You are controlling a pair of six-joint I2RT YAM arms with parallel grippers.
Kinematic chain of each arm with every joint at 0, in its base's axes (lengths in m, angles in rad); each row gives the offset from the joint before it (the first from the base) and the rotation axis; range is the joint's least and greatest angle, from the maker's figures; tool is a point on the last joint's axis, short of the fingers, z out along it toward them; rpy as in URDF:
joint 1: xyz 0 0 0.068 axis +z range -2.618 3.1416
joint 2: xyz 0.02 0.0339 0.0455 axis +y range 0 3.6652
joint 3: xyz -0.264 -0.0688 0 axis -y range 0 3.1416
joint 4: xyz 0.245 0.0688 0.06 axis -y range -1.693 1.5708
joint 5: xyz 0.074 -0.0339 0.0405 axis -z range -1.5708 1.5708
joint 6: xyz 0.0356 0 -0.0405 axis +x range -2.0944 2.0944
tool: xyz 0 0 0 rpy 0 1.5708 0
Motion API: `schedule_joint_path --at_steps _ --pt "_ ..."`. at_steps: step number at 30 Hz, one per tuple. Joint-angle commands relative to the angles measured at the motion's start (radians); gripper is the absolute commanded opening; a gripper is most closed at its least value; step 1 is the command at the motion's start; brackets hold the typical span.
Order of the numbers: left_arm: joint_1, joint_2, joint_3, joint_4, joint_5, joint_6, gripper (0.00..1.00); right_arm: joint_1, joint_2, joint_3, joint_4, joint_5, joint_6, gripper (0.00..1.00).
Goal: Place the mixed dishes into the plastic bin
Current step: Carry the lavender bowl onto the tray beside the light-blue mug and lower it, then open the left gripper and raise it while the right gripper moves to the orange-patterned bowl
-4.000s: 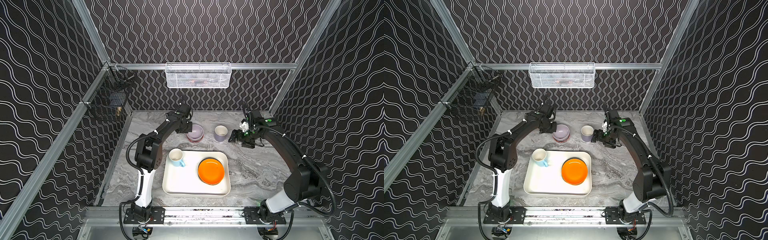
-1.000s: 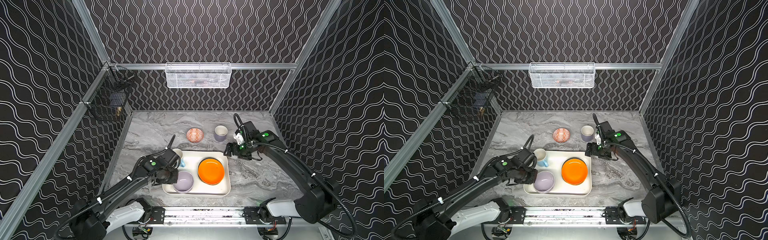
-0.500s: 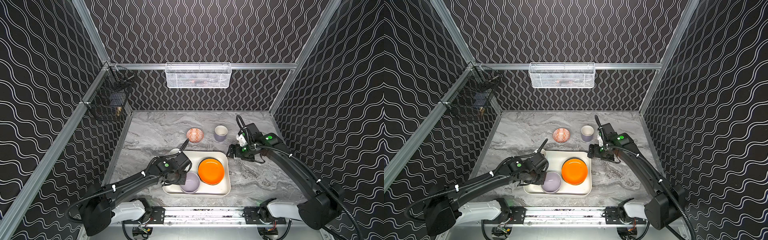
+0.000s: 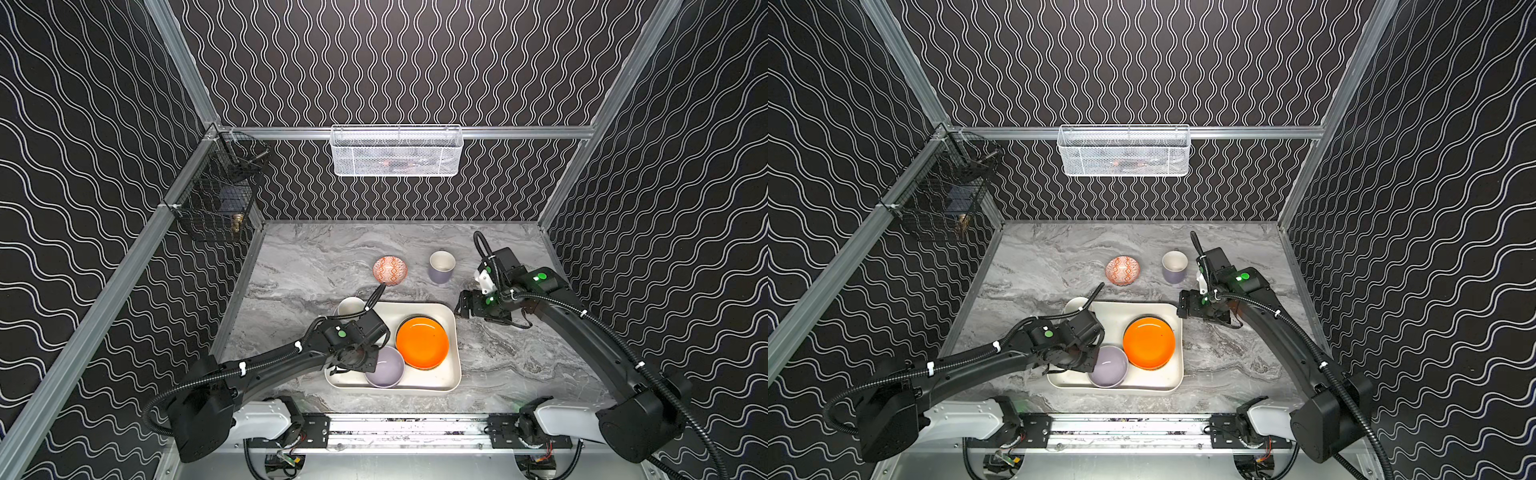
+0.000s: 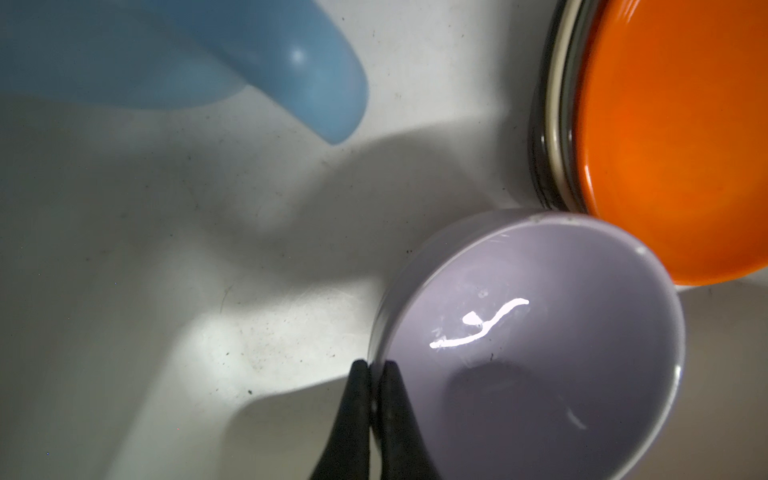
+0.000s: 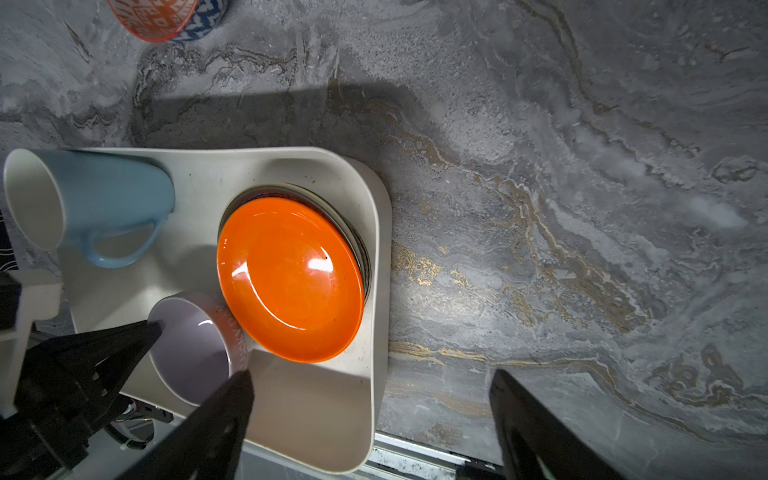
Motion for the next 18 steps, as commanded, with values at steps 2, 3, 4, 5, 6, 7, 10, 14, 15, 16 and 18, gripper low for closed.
schedule_joint_path --at_steps 2,3,4,5,6,7,10,14,15,16,18 --pt "0.0 0.018 0.001 0.031 0.001 -0.005 0.23 0.001 0.004 0.012 -0.02 0.007 0.0 0.9" --pt "0.0 0.018 0.006 0.024 -0.002 -0.005 0.29 0.001 0.008 0.017 -0.021 0.007 -0.002 0.9" --pt "-0.001 0.016 0.014 0.013 -0.01 -0.003 0.36 0.001 0.013 0.022 -0.02 0.007 -0.004 0.9" --pt "0.0 0.013 0.021 0.002 -0.018 -0.003 0.42 0.0 0.017 0.026 -0.019 0.007 -0.006 0.9" --pt "0.0 0.005 0.029 -0.011 -0.025 -0.002 0.49 0.001 0.023 0.031 -0.016 0.007 -0.008 0.9" --pt "0.0 -0.002 0.042 -0.025 -0.034 -0.001 0.54 0.001 0.03 0.036 -0.012 0.005 -0.009 0.9" --pt "0.0 -0.017 0.094 -0.077 -0.046 0.005 0.62 0.001 0.065 0.064 0.005 -0.014 -0.019 0.89" --pt "0.0 -0.042 0.213 -0.174 -0.063 0.019 0.66 0.001 0.152 0.144 0.027 -0.027 -0.029 0.8" --pt "0.001 -0.047 0.248 -0.2 -0.081 0.023 0.68 0.001 0.177 0.168 0.035 -0.033 -0.032 0.78" --pt "0.006 -0.048 0.294 -0.229 -0.105 0.034 0.71 0.001 0.216 0.2 0.043 -0.042 -0.031 0.75" --pt "0.028 -0.036 0.389 -0.283 -0.148 0.061 0.77 0.001 0.288 0.27 0.061 -0.065 -0.032 0.69"
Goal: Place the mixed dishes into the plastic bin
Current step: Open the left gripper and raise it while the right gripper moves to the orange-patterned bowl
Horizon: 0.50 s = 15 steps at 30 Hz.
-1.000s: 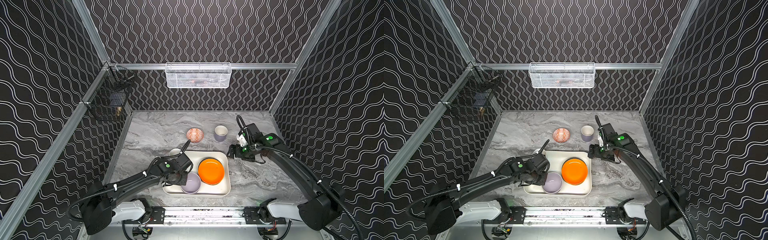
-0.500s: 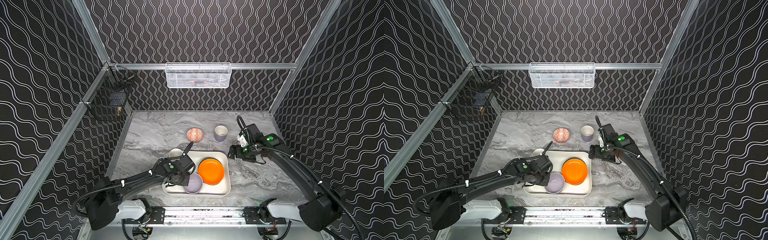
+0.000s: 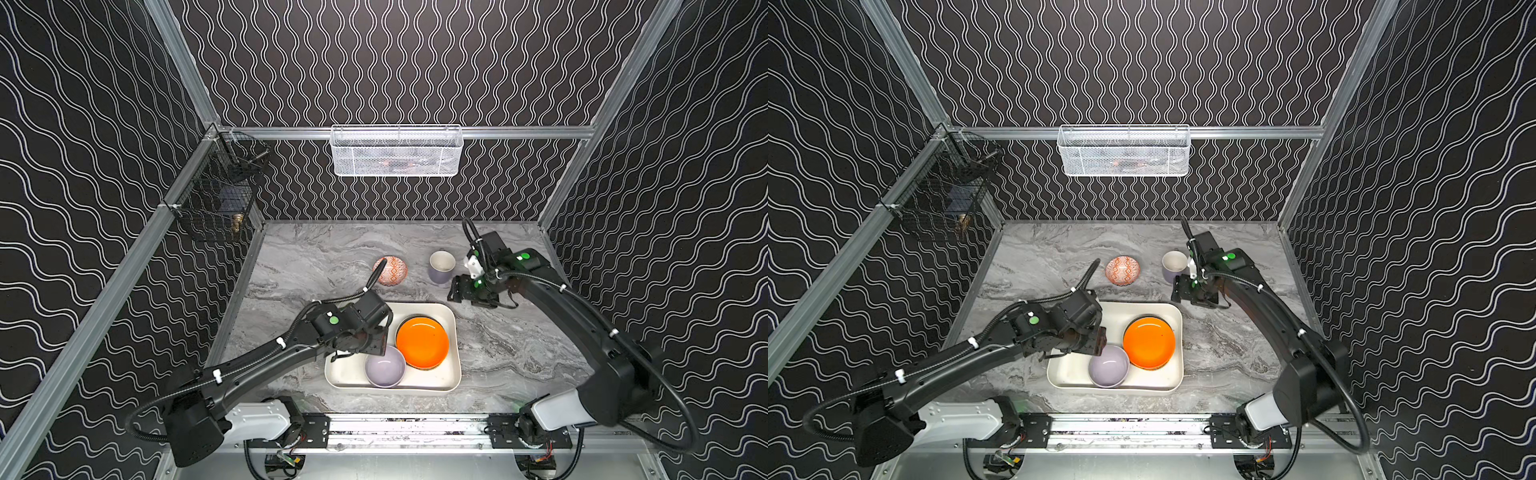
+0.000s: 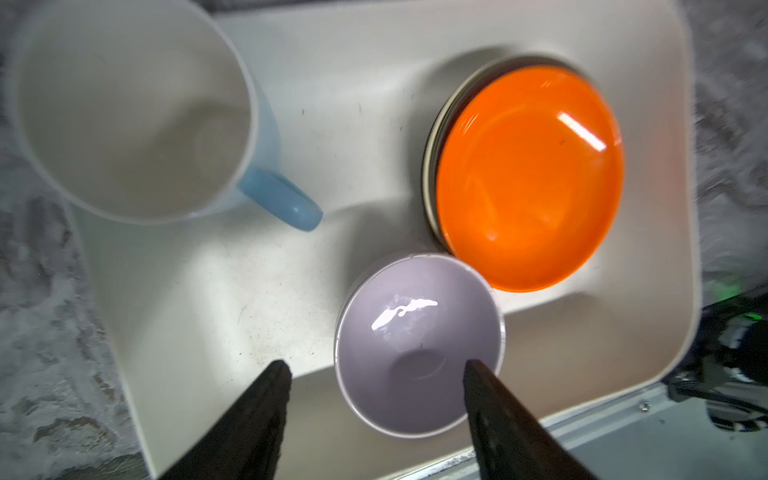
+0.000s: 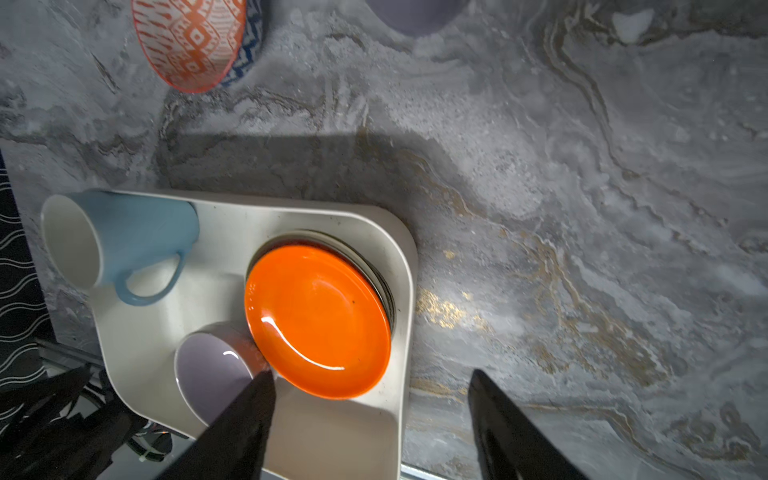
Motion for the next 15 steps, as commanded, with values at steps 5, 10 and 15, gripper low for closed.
schedule_joint_path --at_steps 5,10,15 --pt "0.182 0.036 0.257 -0.127 -0.067 0.159 0.98 0.039 0.264 0.252 0.071 -0.074 -0.017 0.59" --pt "0.37 0.084 0.348 -0.089 0.048 0.258 0.99 0.069 0.478 0.43 0.085 -0.11 -0.02 0.54" --pt "0.425 0.145 0.411 -0.101 0.056 0.306 0.98 0.079 0.649 0.59 0.065 -0.119 -0.022 0.54"
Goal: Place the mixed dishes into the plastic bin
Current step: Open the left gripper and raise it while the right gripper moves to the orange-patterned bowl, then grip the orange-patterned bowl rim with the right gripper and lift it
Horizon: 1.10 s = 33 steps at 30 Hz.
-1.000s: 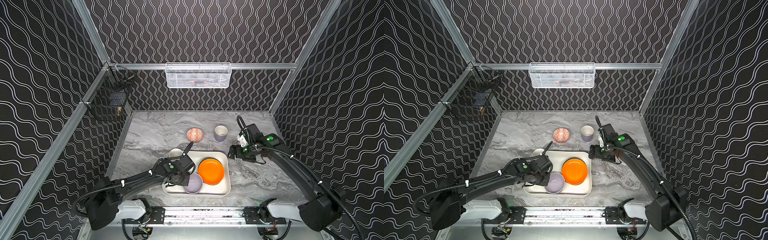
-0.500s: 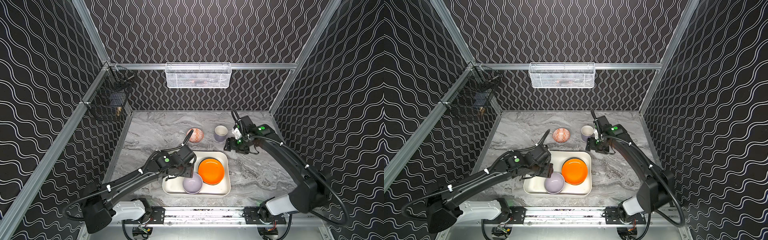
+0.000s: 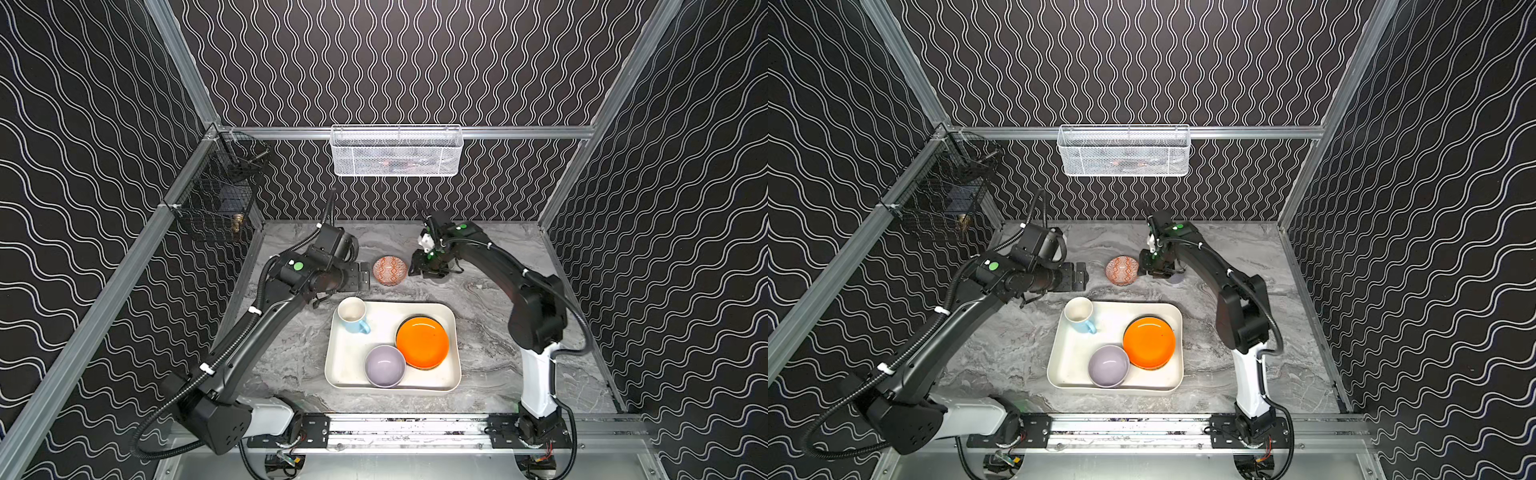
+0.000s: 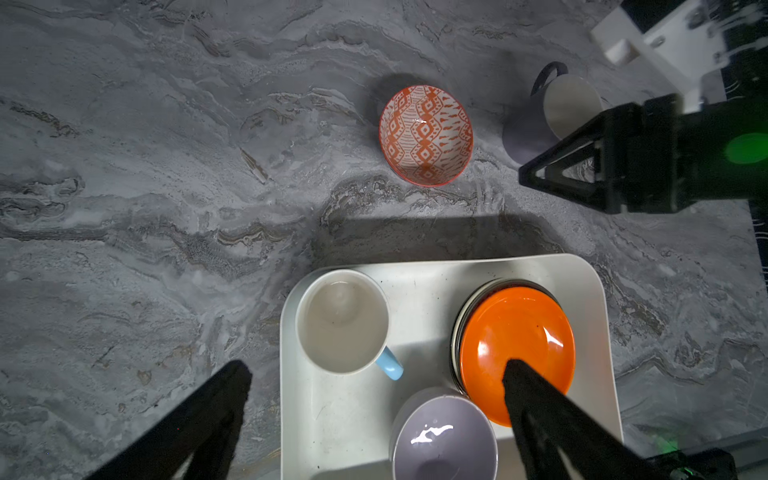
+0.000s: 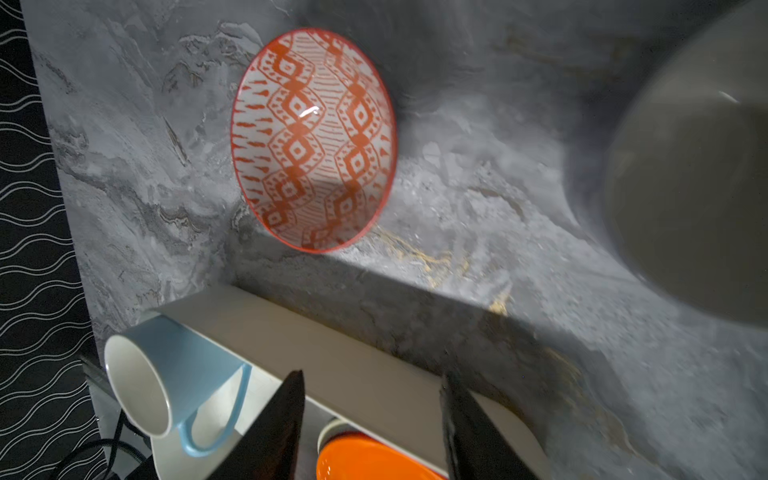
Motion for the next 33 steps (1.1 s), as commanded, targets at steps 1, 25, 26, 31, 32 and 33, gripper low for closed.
schedule_joint_path --at_steps 1,25,26,31,32,33 --pt "0.033 0.025 0.029 -0.014 0.028 0.067 0.98 0.001 0.089 0.094 -0.026 -0.021 -0.011 0.54" --pt "0.197 0.074 0.01 0.019 0.122 0.134 0.99 0.003 0.326 0.275 -0.014 -0.015 0.021 0.37" --pt "0.199 0.072 0.005 0.02 0.124 0.134 0.99 0.002 0.325 0.271 -0.01 -0.012 0.021 0.35" --pt "0.21 0.064 -0.018 0.026 0.123 0.13 0.98 0.002 0.332 0.265 0.003 0.0 0.023 0.26" --pt "0.211 0.062 -0.022 0.027 0.123 0.13 0.99 0.003 0.336 0.267 0.003 -0.002 0.024 0.24" --pt "0.213 0.06 -0.026 0.029 0.124 0.131 0.99 0.003 0.337 0.266 0.007 -0.002 0.028 0.23"
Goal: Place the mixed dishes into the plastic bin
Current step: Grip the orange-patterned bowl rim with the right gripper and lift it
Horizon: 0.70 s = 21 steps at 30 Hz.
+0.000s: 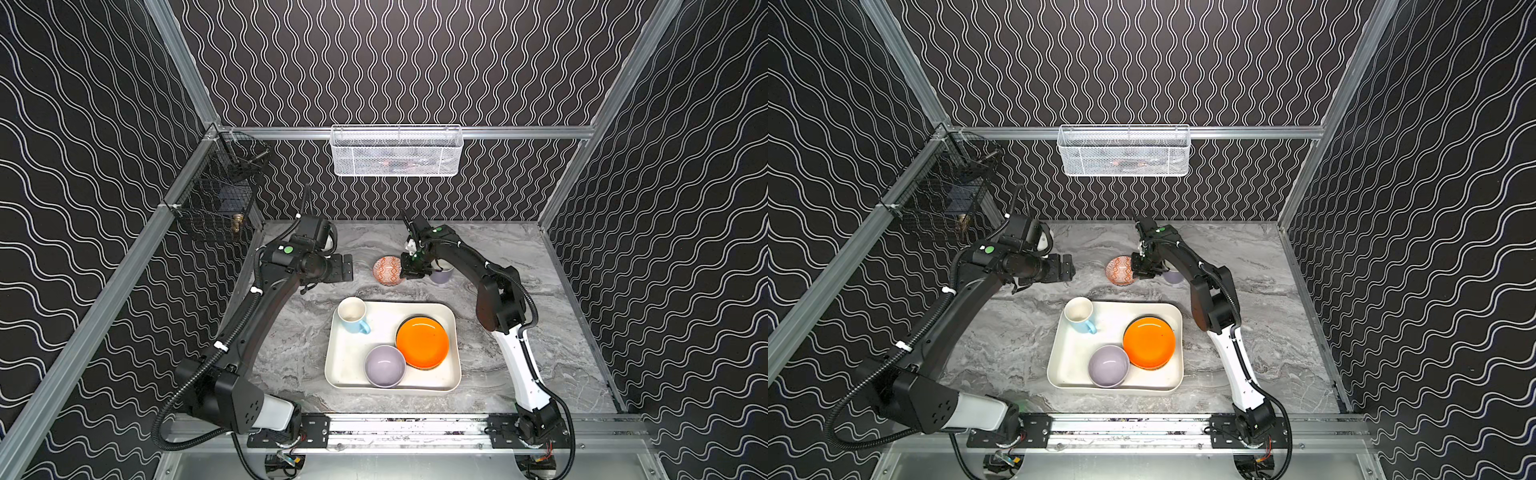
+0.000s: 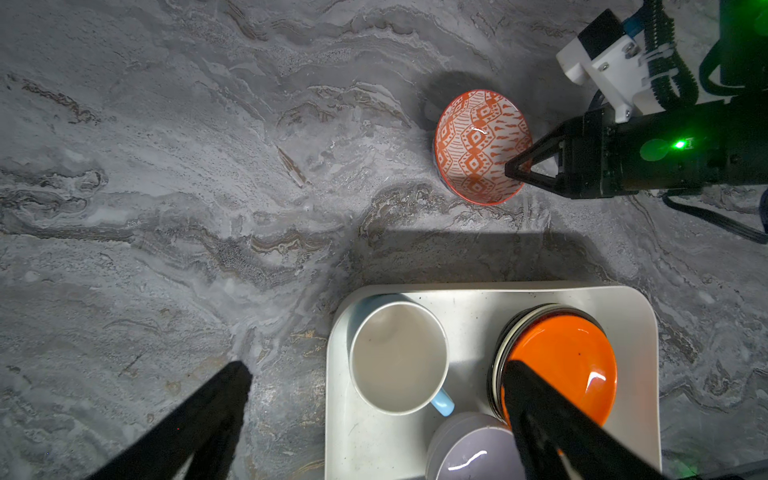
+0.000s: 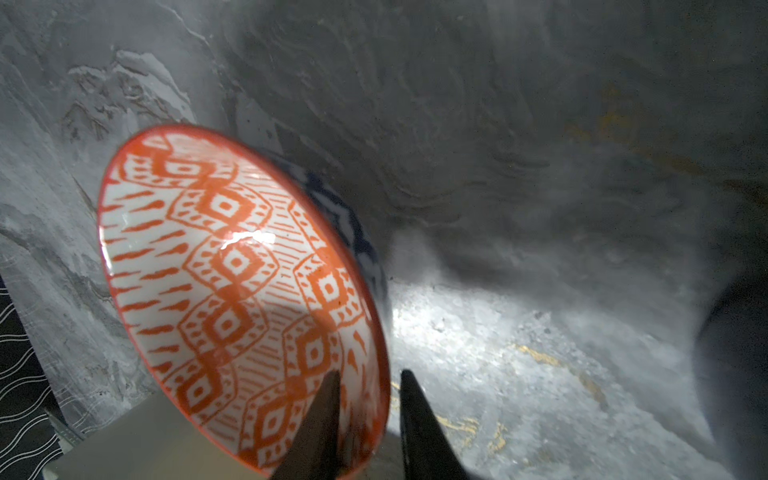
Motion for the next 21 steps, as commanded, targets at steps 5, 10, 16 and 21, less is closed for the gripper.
schedule_joint_path --at_steps 5,10,16,21 --pt "0.01 -0.014 -0.016 0.017 0.017 0.026 0.99 0.002 0.007 0.005 0.024 0.014 0.029 0.16" --pt "0.011 -0.018 -0.018 0.018 0.018 0.027 0.99 0.001 -0.002 0.004 0.032 0.011 0.037 0.07" --pt "0.013 -0.024 -0.027 0.022 0.014 0.024 0.98 0.001 -0.038 0.009 0.035 -0.006 0.051 0.05" --pt "0.014 -0.033 -0.031 0.026 0.013 0.021 0.98 -0.001 -0.088 0.041 0.006 0.02 0.042 0.04"
